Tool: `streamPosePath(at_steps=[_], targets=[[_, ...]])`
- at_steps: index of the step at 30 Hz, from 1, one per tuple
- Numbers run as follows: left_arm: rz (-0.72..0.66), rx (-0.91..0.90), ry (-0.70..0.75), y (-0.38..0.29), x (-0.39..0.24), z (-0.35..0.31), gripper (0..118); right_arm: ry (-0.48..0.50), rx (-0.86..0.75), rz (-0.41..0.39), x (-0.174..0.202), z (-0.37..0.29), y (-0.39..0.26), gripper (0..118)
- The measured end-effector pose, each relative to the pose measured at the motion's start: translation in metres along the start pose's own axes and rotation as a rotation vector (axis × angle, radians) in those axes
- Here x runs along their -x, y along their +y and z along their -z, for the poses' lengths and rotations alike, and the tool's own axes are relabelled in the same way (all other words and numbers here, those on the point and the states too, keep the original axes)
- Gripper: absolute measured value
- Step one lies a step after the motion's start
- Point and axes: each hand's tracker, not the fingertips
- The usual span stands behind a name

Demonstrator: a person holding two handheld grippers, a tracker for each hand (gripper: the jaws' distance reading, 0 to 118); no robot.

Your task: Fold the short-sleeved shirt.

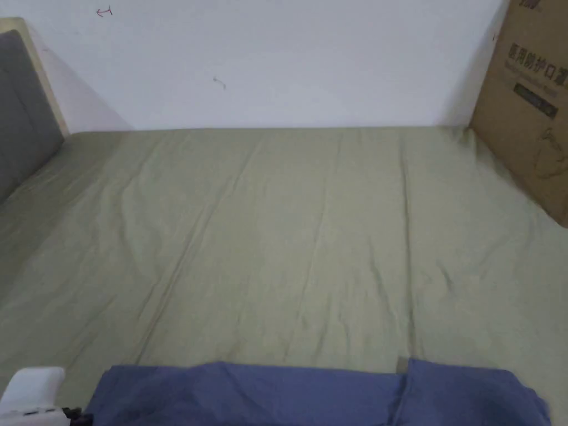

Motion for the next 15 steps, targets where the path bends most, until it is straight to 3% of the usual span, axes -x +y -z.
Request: streamPosePath(at_steps=[2, 3, 4, 5, 6, 7, 8, 11, 12, 13, 14, 15], targets=[[-0.017, 0.007, 0.003, -0.010, 0.001, 0.006, 4, -0.002, 0.004, -0.002, 0.002, 0.006, -0.010, 0], [-0.027, 0.007, 0.001, -0.013, 0.003, 0.007, 15, -0.007, -0.003, -0.010, 0.004, 0.006, -0.011, 0], [-0.033, 0.020, 0.013, -0.014, 0.003, 0.007, 32, -0.020, -0.009, -0.017, 0.006, 0.005, -0.010, 3], [-0.039, 0.024, 0.026, -0.015, 0.005, 0.006, 55, -0.030, -0.008, -0.014, 0.009, 0.003, -0.008, 17], [-0.046, 0.021, 0.026, -0.014, 0.008, 0.006, 92, -0.044, -0.010, -0.022, 0.011, 0.001, -0.007, 48], [-0.064, 0.009, 0.020, -0.014, 0.010, 0.001, 109, -0.060, -0.014, -0.043, 0.014, -0.002, -0.005, 65], [-0.094, -0.029, -0.004, -0.012, 0.013, -0.006, 114, -0.074, -0.026, -0.061, 0.017, -0.009, -0.001, 65], [-0.178, -0.108, -0.050, -0.003, 0.022, -0.028, 113, -0.082, -0.083, -0.108, 0.030, -0.026, 0.014, 65], [-0.204, -0.122, -0.068, -0.001, 0.025, -0.034, 104, -0.074, -0.113, -0.111, 0.033, -0.031, 0.020, 65], [-0.231, -0.137, -0.105, 0.002, 0.028, -0.039, 87, -0.064, -0.145, -0.097, 0.040, -0.036, 0.026, 65], [-0.249, -0.147, -0.108, -0.001, 0.016, -0.053, 57, -0.031, -0.171, -0.080, 0.046, -0.040, 0.032, 64], [-0.252, -0.160, -0.104, -0.002, 0.015, -0.056, 16, -0.005, -0.192, -0.068, 0.053, -0.041, 0.036, 54]])
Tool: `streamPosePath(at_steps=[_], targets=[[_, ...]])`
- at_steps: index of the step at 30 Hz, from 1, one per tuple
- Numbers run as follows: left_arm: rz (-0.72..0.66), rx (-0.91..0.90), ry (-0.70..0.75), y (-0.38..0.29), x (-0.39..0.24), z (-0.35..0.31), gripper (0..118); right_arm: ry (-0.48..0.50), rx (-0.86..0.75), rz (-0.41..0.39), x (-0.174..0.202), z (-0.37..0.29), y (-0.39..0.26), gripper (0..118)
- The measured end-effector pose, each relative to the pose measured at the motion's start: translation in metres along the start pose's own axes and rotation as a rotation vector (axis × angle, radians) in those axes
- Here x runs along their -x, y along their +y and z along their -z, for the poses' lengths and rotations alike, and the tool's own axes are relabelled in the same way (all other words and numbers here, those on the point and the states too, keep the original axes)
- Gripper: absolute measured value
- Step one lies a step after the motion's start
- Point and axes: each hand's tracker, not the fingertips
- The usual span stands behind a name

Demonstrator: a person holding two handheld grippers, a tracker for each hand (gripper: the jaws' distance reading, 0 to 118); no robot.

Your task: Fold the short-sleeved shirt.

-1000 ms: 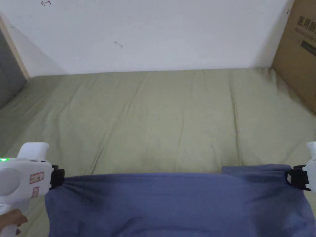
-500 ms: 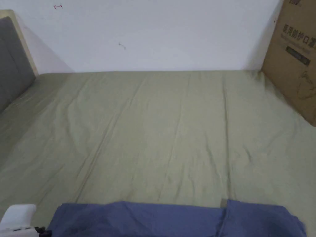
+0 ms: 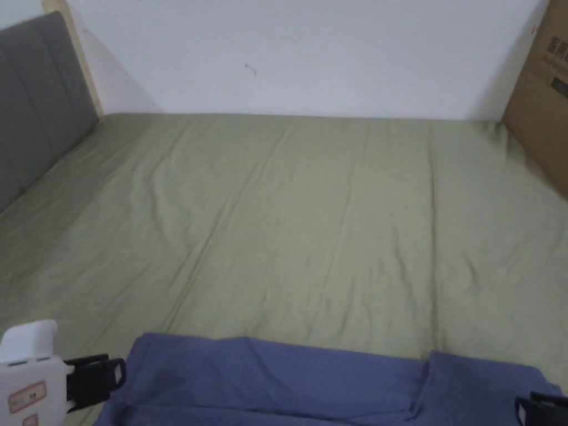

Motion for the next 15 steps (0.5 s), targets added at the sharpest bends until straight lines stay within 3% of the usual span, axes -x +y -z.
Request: streamPosePath(at_steps=[1, 2, 7, 8, 12, 13, 15], targets=[[0.007, -0.017, 0.006, -0.003, 0.001, 0.000, 4, 0.028, -0.025, 0.010, 0.006, -0.001, 0.004, 30], [0.007, -0.013, 0.009, -0.005, 0.003, 0.001, 4, 0.046, -0.042, 0.013, 0.017, 0.002, 0.008, 0], [-0.111, -0.011, -0.054, -0.024, 0.027, 0.012, 2, 0.091, -0.014, -0.060, 0.071, 0.029, 0.013, 0], [-0.141, -0.031, -0.069, -0.027, 0.034, 0.012, 7, 0.119, 0.007, -0.090, 0.082, 0.034, 0.013, 0], [-0.363, -0.004, -0.183, -0.039, 0.065, 0.018, 108, 0.159, 0.029, -0.124, 0.109, 0.046, 0.011, 0], [-0.401, 0.008, -0.218, -0.043, 0.071, 0.023, 118, 0.169, 0.036, -0.138, 0.112, 0.048, 0.011, 0], [-0.455, -0.007, -0.268, -0.052, 0.084, 0.038, 118, 0.170, 0.053, -0.156, 0.121, 0.054, 0.011, 0]])
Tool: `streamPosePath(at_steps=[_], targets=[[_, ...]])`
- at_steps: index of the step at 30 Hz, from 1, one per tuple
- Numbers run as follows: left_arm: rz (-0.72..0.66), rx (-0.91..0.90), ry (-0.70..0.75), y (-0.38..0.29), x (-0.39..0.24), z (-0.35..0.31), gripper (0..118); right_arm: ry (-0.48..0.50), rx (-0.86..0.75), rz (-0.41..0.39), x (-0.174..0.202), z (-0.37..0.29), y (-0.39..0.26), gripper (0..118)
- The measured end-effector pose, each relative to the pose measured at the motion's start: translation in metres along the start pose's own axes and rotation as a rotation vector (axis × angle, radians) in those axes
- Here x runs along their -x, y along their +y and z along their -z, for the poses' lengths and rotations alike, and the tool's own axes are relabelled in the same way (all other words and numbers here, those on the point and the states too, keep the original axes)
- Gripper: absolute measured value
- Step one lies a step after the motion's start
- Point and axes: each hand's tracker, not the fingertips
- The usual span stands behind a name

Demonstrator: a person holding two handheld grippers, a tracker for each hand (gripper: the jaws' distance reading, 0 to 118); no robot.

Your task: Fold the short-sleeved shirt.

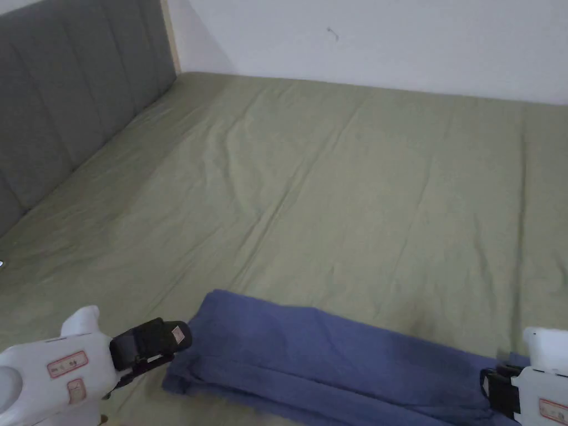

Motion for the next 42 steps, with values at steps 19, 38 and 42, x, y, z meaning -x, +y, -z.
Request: streamPosePath(at_steps=[19, 38, 42], targets=[[-0.324, 0.123, -0.176, -0.017, 0.026, 0.068, 10, 0.009, 0.072, -0.047, 0.016, 0.013, 0.014, 0], [0.106, -0.013, 0.105, 0.032, -0.029, -0.012, 10, 0.029, 0.091, 0.066, -0.015, 0.009, -0.011, 0], [0.420, -0.013, 0.038, 0.024, -0.121, -0.006, 10, 0.021, 0.078, 0.104, -0.031, 0.001, -0.019, 0]])
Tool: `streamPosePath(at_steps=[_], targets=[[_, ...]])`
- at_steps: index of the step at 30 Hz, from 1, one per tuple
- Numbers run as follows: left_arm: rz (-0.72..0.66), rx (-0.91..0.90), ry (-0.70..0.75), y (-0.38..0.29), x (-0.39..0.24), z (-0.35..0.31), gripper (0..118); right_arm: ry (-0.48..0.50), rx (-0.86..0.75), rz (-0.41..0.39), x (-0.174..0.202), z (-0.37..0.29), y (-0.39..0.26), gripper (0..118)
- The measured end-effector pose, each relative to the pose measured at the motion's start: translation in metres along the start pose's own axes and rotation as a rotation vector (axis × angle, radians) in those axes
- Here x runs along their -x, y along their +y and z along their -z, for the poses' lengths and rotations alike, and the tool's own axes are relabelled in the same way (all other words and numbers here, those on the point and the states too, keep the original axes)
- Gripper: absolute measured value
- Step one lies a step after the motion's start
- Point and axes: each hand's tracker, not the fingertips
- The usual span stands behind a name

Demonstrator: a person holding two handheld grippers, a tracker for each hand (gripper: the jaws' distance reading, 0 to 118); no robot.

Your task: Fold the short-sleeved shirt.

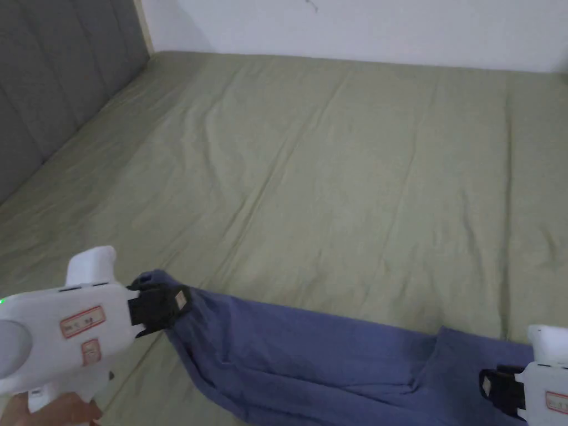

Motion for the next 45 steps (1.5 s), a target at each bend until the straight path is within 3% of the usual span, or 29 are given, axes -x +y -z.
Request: streamPosePath(at_steps=[5, 9, 11, 12, 13, 14, 15, 20, 22, 23, 25, 26, 30, 37, 41, 45], targets=[[0.391, 0.082, -0.129, -0.023, -0.121, 0.042, 10, 0.000, -0.016, 0.085, -0.026, -0.007, -0.010, 0], [0.711, 0.211, -0.092, -0.078, -0.179, 0.093, 17, -0.011, -0.024, 0.134, -0.044, -0.013, -0.019, 0], [0.826, 0.217, -0.140, -0.115, -0.205, 0.116, 42, -0.019, -0.026, 0.158, -0.056, -0.016, -0.025, 0], [0.823, 0.263, -0.176, -0.124, -0.205, 0.127, 73, -0.018, -0.027, 0.172, -0.060, -0.017, -0.026, 0], [0.787, 0.336, -0.190, -0.132, -0.206, 0.139, 91, -0.015, -0.025, 0.191, -0.065, -0.018, -0.028, 0], [0.731, 0.415, -0.190, -0.137, -0.207, 0.151, 97, -0.017, -0.025, 0.211, -0.069, -0.019, -0.029, 0], [0.685, 0.472, -0.185, -0.140, -0.206, 0.154, 96, -0.025, -0.029, 0.222, -0.072, -0.021, -0.031, 0], [0.369, 0.367, -0.282, -0.109, -0.174, 0.130, 96, -0.023, -0.046, 0.238, -0.077, -0.027, -0.033, 0], [0.228, 0.316, -0.326, -0.088, -0.158, 0.112, 91, -0.026, -0.046, 0.227, -0.075, -0.027, -0.031, 0], [0.142, 0.281, -0.345, -0.079, -0.144, 0.104, 80, -0.029, -0.047, 0.219, -0.073, -0.027, -0.031, 0], [-0.013, 0.231, -0.347, -0.067, -0.116, 0.097, 25, -0.018, -0.051, 0.212, -0.070, -0.026, -0.029, 0], [-0.074, 0.212, -0.327, -0.062, -0.106, 0.097, 8, -0.010, -0.054, 0.210, -0.068, -0.026, -0.028, 0], [-0.020, 0.254, -0.150, -0.068, -0.090, 0.113, 5, 0.005, -0.050, 0.191, -0.062, -0.021, -0.025, 0], [-0.051, 0.459, -0.351, -0.116, -0.137, 0.152, 4, 0.022, -0.042, 0.185, -0.059, -0.019, -0.026, 0], [0.047, 0.498, -0.325, -0.137, -0.161, 0.162, 4, 0.010, -0.032, 0.185, -0.061, -0.020, -0.030, 0], [0.012, 0.550, -0.378, -0.147, -0.155, 0.171, 4, -0.002, -0.021, 0.191, -0.063, -0.020, -0.032, 0]])
